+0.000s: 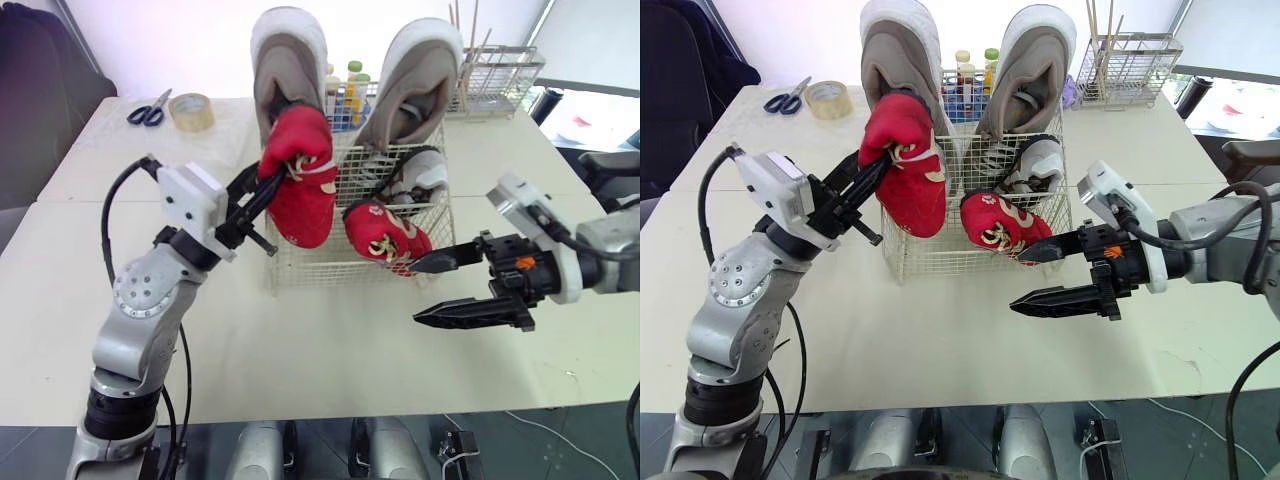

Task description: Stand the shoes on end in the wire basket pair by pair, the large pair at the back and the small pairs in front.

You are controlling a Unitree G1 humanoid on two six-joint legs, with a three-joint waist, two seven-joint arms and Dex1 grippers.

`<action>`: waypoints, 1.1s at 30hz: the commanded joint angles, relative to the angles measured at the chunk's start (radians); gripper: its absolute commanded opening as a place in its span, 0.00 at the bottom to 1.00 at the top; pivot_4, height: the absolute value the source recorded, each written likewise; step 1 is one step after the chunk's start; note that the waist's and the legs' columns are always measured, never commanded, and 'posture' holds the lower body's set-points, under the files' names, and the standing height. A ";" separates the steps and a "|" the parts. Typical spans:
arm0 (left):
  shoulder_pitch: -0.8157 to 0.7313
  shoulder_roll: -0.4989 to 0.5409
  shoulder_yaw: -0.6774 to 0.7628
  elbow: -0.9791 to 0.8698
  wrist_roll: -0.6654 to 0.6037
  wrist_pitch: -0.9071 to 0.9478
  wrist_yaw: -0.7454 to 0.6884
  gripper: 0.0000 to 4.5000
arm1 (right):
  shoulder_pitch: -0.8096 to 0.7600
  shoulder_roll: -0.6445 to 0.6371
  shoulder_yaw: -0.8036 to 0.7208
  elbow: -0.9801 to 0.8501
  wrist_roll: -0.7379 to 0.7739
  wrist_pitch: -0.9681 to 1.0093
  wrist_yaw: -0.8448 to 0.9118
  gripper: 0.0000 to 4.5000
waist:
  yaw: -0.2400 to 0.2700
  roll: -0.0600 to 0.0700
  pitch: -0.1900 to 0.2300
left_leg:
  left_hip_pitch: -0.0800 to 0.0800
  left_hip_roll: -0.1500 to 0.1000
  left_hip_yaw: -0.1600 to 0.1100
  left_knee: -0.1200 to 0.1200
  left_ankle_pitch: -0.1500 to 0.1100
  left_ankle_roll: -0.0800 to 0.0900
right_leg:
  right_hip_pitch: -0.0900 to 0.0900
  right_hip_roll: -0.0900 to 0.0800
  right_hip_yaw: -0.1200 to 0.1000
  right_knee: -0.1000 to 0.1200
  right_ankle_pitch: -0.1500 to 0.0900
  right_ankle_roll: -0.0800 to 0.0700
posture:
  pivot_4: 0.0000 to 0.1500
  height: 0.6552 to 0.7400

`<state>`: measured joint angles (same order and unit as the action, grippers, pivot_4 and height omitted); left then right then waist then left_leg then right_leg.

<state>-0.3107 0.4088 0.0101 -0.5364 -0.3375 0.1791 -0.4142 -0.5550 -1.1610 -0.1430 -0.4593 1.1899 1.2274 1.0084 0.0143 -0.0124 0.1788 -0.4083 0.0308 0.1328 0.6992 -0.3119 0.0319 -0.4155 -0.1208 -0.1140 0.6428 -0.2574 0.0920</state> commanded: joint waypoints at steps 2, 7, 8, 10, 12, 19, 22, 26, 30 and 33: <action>0.054 -0.021 -0.047 0.057 0.122 -0.145 -0.006 0.00 | 0.040 -0.019 -0.080 -0.017 0.047 0.029 -0.038 1.00 | 0.001 0.000 -0.001 | 0.000 0.000 0.000 0.000 0.000 0.000 | 0.001 0.000 0.000 0.000 0.000 0.000 | 1.00 1.00; 0.120 -0.060 -0.068 0.140 0.157 -0.231 -0.005 0.00 | 0.187 -0.017 -0.227 -0.011 0.133 0.090 -0.115 1.00 | 0.002 0.002 -0.003 | 0.001 0.000 -0.001 0.000 -0.001 0.001 | 0.002 -0.001 0.000 -0.001 0.000 0.000 | 1.00 1.00; 0.134 -0.065 -0.071 0.146 0.152 -0.233 -0.008 0.00 | 0.211 -0.016 -0.244 -0.017 0.139 0.091 -0.125 1.00 | 0.000 0.003 -0.004 | 0.002 0.000 -0.001 0.000 -0.001 0.002 | 0.004 -0.002 0.000 -0.001 0.000 0.000 | 1.00 1.00; 0.151 -0.066 -0.075 0.154 0.156 -0.244 -0.014 0.00 | 0.239 -0.014 -0.263 -0.025 0.151 0.089 -0.141 1.00 | -0.001 0.006 -0.006 | 0.003 0.000 -0.001 0.000 -0.001 0.003 | 0.005 -0.002 0.000 -0.002 0.000 0.000 | 1.00 1.00; 0.162 -0.064 -0.079 0.161 0.164 -0.257 -0.021 0.00 | 0.253 -0.013 -0.271 -0.028 0.162 0.085 -0.153 1.00 | -0.001 0.005 -0.006 | 0.003 0.000 -0.001 0.000 -0.004 0.008 | 0.004 -0.002 0.000 -0.001 0.000 0.000 | 1.00 1.00; 0.199 -0.053 -0.073 0.166 0.148 -0.234 -0.054 0.00 | 0.280 0.018 -0.250 -0.029 0.159 0.049 -0.184 1.00 | -0.001 0.006 -0.006 | 0.003 0.001 -0.001 0.000 -0.005 0.008 | 0.004 -0.002 -0.001 -0.003 0.000 0.000 | 1.00 1.00; 0.216 -0.049 -0.058 0.141 0.125 -0.203 -0.056 0.22 | 0.293 0.030 -0.239 -0.032 0.152 0.035 -0.186 1.00 | -0.001 0.006 -0.006 | 0.003 0.001 -0.001 0.000 -0.004 0.007 | 0.005 -0.001 -0.001 -0.004 0.000 0.000 | 1.00 1.00; 0.241 -0.035 -0.022 0.080 0.092 -0.139 -0.047 0.63 | 0.326 0.037 -0.233 -0.031 0.143 0.019 -0.174 1.00 | 0.000 0.006 -0.006 | 0.002 0.001 -0.001 0.000 -0.004 0.007 | 0.005 -0.002 -0.001 -0.004 0.000 0.000 | 1.00 1.00; 0.304 -0.007 0.038 -0.021 0.033 -0.040 -0.037 0.74 | 0.350 0.060 -0.204 -0.037 0.127 -0.004 -0.164 1.00 | -0.002 0.006 -0.006 | 0.002 0.001 -0.001 0.000 -0.005 0.008 | 0.004 -0.002 -0.001 -0.004 0.000 0.000 | 1.00 1.00; 0.367 0.022 0.075 -0.091 0.010 0.011 -0.039 0.74 | 0.366 0.076 -0.185 -0.033 0.114 -0.021 -0.161 1.00 | -0.002 0.006 -0.006 | 0.002 0.001 -0.001 0.000 -0.003 0.005 | 0.004 -0.002 -0.001 -0.005 0.000 0.000 | 1.00 1.00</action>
<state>0.0349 0.4159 0.0360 -0.5619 -0.3031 0.1710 -0.4594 -0.1935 -1.0927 -0.3212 -0.4760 1.3084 1.2281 0.8347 0.0122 -0.0064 0.1732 -0.4065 0.0318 0.1316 0.6990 -0.3150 0.0369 -0.4110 -0.1224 -0.1146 0.6376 -0.2571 0.0920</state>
